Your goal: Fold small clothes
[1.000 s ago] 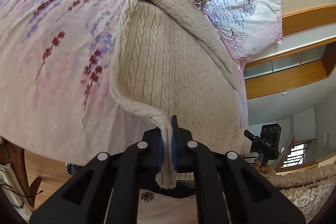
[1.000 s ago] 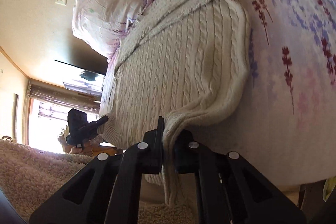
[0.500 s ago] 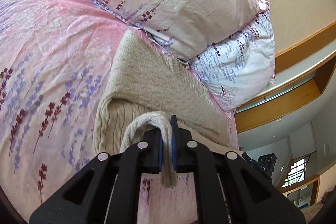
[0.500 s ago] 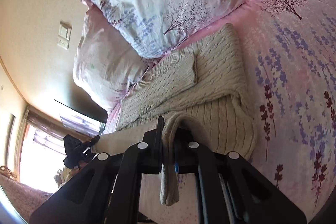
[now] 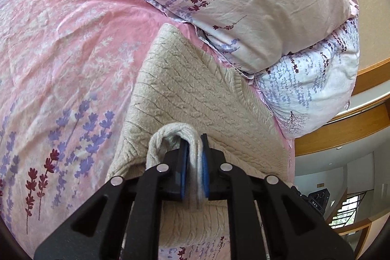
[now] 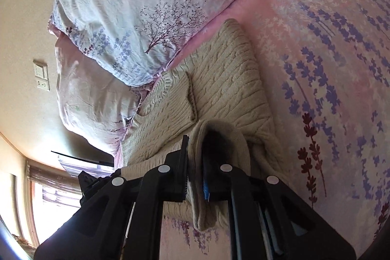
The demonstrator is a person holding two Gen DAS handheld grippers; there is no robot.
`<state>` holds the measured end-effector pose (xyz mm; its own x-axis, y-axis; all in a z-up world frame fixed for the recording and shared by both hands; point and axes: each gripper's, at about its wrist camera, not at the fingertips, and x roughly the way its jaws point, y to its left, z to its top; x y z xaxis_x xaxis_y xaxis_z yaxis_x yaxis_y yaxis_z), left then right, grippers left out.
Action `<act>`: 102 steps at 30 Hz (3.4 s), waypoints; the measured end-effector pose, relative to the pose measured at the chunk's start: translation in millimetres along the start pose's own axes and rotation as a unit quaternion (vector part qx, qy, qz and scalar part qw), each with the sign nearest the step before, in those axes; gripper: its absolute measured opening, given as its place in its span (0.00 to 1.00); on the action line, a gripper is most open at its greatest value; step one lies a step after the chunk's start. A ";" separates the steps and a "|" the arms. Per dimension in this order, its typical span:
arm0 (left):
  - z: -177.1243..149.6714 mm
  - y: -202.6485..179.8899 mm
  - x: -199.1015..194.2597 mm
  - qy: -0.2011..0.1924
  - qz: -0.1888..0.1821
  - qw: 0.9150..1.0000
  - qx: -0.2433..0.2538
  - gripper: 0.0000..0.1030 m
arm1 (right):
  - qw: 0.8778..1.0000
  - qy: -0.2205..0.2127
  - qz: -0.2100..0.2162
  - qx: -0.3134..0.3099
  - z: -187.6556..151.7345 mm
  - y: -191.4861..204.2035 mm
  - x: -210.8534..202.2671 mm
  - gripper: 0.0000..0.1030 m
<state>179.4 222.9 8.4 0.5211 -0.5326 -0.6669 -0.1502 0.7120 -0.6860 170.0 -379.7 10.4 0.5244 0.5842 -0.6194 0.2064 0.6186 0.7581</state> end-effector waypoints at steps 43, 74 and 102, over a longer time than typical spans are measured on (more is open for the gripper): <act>65.6 9.8 30.5 -0.086 -0.046 0.981 -0.168 0.06 | 0.972 -0.121 0.047 0.194 81.8 -31.3 48.9 0.08; 23.8 -16.3 21.4 -0.044 0.133 0.988 0.072 0.21 | 0.979 -0.040 -0.179 -0.087 28.6 15.6 31.9 0.14; 5.1 -72.1 3.5 -0.134 0.143 0.960 0.199 0.55 | 0.936 -0.066 -0.235 -0.252 13.6 102.4 85.1 0.56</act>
<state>196.3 172.0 57.0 0.7121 -0.1906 -0.6757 -0.0133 0.9586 -0.2844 247.0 -273.7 38.1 0.5782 0.1358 -0.8045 0.0406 0.9800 0.1946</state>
